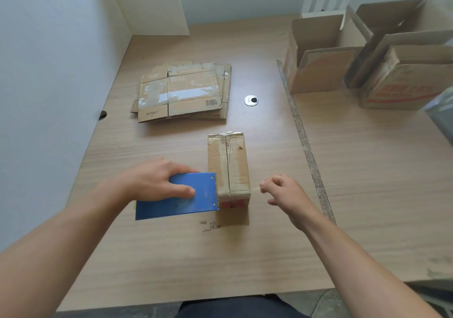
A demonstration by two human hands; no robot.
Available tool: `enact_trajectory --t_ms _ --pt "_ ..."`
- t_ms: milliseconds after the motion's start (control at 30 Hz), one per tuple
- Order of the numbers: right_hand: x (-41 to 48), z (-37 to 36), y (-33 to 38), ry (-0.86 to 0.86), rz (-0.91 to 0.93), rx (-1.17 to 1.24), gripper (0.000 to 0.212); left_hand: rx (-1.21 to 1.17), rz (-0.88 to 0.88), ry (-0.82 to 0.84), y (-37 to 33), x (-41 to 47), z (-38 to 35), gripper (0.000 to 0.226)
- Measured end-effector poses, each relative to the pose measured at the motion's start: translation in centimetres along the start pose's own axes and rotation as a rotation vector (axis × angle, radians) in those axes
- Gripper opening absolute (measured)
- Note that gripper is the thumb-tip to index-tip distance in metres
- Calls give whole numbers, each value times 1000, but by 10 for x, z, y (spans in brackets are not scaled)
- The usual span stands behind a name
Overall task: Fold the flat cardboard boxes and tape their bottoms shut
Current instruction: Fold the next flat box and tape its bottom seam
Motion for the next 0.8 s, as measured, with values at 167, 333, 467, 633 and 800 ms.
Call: enact_trajectory --t_ms 167,333,467,633,800 --pt "5 -10 -7 31 -50 38 31 26 53 34 4 11 3 47" --pt "9 -12 -13 18 -103 2 31 63 92 55 7 25 2 38" --pt "13 -21 -21 21 -156 -31 30 125 145 93 8 35 -2 36" --pt "15 -35 -34 93 -264 138 31 140 176 128 8 42 -2 39" --pt "10 -39 -40 112 -321 197 36 168 200 167 5 47 2 40"
Point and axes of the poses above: each hand's wrist, its own x-axis towards the middle knuckle, its own z-axis out of the back of the hand, y = z × x, the point moved 3 cm from there along x, towards the middle knuckle, and after that the axes turned 9 degrees about y, right-handed, at the moved point
